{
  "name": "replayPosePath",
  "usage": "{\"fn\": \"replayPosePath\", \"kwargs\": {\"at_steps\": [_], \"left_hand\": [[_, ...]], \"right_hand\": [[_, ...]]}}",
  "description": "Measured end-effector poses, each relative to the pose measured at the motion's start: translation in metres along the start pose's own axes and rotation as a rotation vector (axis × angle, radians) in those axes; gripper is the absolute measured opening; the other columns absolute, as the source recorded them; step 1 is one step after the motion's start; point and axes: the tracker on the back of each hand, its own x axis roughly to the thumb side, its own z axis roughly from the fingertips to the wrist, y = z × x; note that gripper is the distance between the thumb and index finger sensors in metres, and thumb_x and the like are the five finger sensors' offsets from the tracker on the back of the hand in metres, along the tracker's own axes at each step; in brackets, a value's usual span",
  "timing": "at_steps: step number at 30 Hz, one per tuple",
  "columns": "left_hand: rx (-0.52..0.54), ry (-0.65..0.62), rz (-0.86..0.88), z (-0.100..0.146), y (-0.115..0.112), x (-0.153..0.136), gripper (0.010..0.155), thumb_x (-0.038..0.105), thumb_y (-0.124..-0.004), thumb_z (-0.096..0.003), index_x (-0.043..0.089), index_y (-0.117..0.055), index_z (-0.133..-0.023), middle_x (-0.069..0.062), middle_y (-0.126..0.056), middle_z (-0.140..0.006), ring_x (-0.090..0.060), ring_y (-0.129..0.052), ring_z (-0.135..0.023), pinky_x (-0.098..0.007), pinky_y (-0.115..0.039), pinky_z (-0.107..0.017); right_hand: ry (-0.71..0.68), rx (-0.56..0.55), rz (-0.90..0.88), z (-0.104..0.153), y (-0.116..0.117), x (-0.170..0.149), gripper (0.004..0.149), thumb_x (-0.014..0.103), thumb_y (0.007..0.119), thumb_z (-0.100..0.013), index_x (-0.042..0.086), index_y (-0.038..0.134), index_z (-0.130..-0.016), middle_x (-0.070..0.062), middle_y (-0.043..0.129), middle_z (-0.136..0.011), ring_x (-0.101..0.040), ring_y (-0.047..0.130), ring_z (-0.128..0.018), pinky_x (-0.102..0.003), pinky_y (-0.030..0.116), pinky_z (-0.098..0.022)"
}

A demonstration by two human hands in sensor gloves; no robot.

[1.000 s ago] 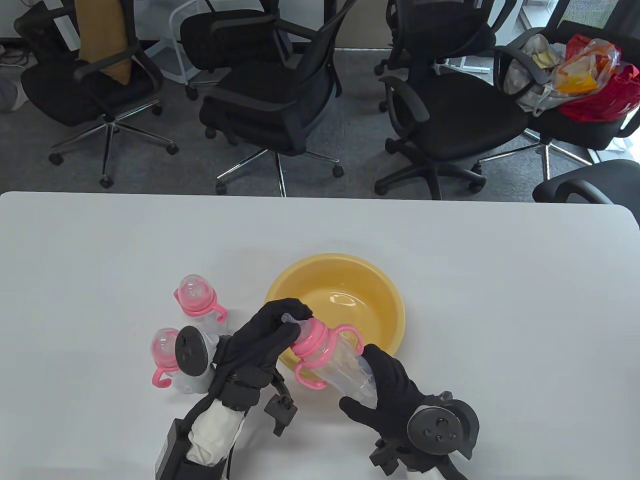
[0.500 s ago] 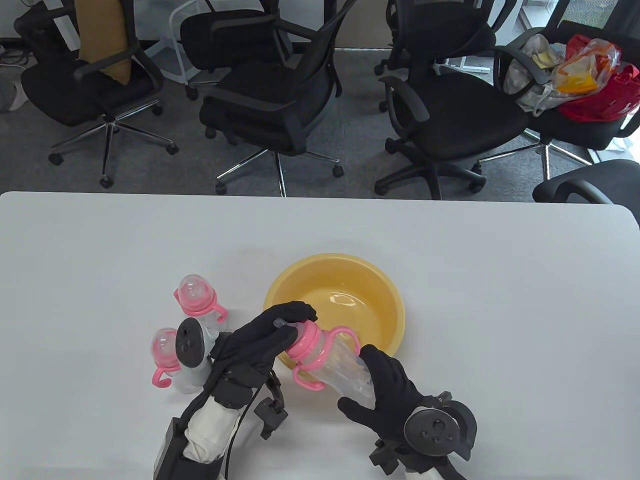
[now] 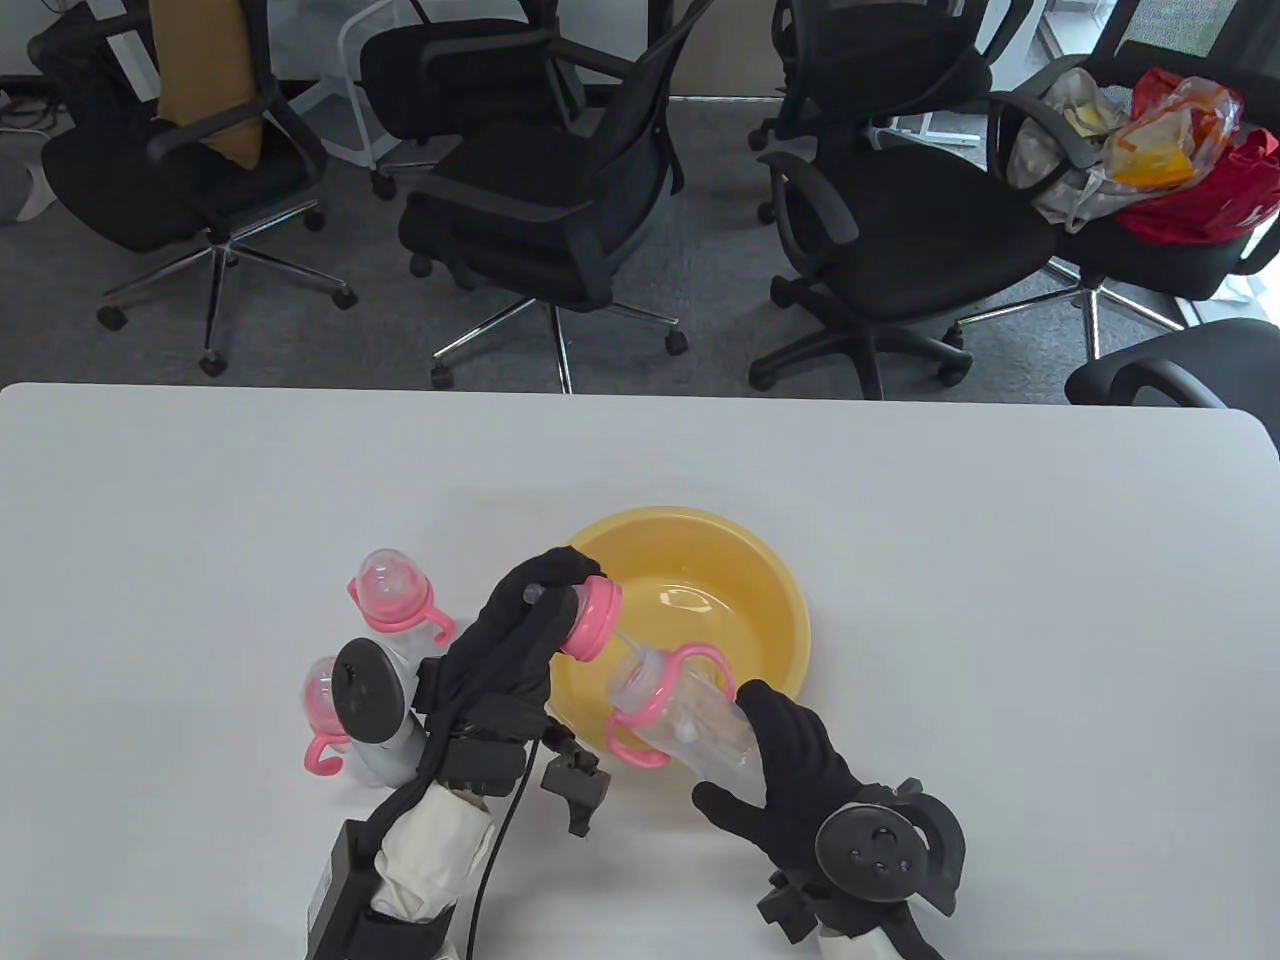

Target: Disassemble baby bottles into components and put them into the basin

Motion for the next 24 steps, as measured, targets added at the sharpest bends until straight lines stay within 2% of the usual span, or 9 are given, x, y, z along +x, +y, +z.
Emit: {"fn": "replayPosePath", "kwargs": {"at_steps": [5,9,16,24], "left_hand": [[0.006,0.019,-0.064,-0.010,-0.001,0.021,0.053,0.038,-0.072,-0.0635,0.005,-0.071,-0.105,-0.026,-0.078,-0.102,-0.046,-0.086,-0.080,-0.047,-0.083,-0.052],[0.022,0.048,-0.082,-0.015,0.001,0.023,0.053,0.037,-0.072,-0.0637,0.005,-0.070,-0.106,-0.027,-0.077,-0.103,-0.046,-0.085,-0.081,-0.047,-0.082,-0.053],[0.066,0.098,-0.101,-0.021,0.006,0.000,0.053,0.034,-0.073,-0.0631,0.002,-0.070,-0.105,-0.029,-0.077,-0.102,-0.049,-0.084,-0.081,-0.048,-0.083,-0.053],[0.039,0.192,-0.189,-0.024,0.005,-0.031,0.053,0.031,-0.074,-0.0623,-0.001,-0.071,-0.104,-0.033,-0.077,-0.100,-0.052,-0.084,-0.080,-0.051,-0.083,-0.052]], "right_hand": [[0.049,0.015,-0.002,0.000,-0.004,-0.009,0.089,0.053,0.081,-0.049,0.005,0.039,-0.111,-0.023,0.058,-0.107,-0.048,0.069,-0.083,-0.052,0.072,-0.062],[0.114,0.027,0.048,-0.001,-0.008,-0.016,0.089,0.053,0.081,-0.050,0.004,0.039,-0.111,-0.024,0.059,-0.107,-0.049,0.069,-0.083,-0.052,0.072,-0.061],[0.220,0.030,0.140,0.000,-0.011,-0.028,0.088,0.052,0.081,-0.050,0.002,0.040,-0.111,-0.025,0.059,-0.106,-0.050,0.069,-0.082,-0.053,0.072,-0.061],[0.260,-0.033,0.069,0.002,-0.018,-0.038,0.088,0.052,0.080,-0.051,0.002,0.039,-0.111,-0.026,0.059,-0.106,-0.050,0.069,-0.082,-0.053,0.072,-0.061]]}}
